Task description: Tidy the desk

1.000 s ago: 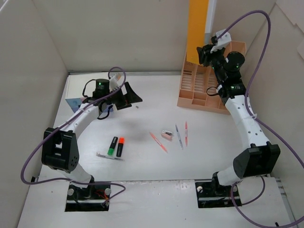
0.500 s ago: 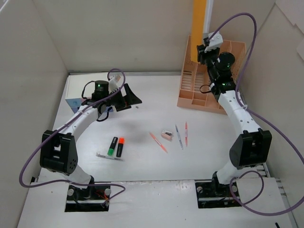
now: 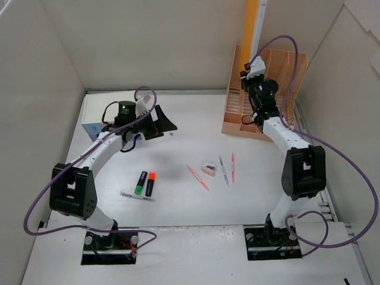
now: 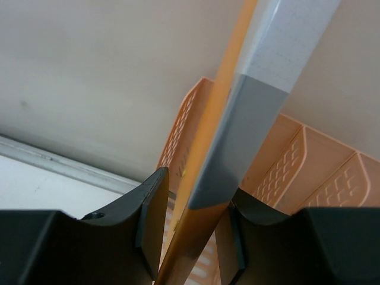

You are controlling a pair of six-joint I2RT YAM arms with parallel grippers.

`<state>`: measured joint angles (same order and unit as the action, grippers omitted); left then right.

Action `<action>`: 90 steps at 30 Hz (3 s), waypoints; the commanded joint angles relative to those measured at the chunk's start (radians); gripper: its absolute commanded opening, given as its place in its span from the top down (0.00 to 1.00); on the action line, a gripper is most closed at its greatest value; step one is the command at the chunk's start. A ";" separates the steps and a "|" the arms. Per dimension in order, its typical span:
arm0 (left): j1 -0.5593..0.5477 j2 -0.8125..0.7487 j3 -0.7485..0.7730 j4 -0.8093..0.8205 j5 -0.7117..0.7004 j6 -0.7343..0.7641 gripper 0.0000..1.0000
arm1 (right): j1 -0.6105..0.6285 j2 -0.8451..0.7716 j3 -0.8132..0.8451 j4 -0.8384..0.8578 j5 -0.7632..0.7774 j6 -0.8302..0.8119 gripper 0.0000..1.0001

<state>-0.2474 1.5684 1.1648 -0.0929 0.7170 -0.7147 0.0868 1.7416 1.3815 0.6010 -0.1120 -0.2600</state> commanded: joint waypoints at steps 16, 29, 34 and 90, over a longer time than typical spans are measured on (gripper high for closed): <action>-0.004 -0.042 0.010 0.048 -0.007 0.003 0.05 | 0.018 -0.022 -0.266 0.281 0.043 0.048 0.84; -0.004 -0.038 0.001 0.059 -0.007 0.001 0.05 | 0.019 -0.040 -0.387 0.279 0.000 0.062 0.52; -0.004 -0.048 -0.011 0.061 -0.010 0.004 0.05 | 0.018 -0.057 -0.407 0.275 -0.008 0.061 0.28; -0.004 -0.127 -0.086 0.130 0.013 0.003 0.05 | 0.042 0.053 0.386 -0.164 0.117 0.231 1.00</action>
<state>-0.2478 1.4921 1.0672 -0.0437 0.7097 -0.7151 0.1333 1.9202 1.7882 0.1715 0.0284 -0.0616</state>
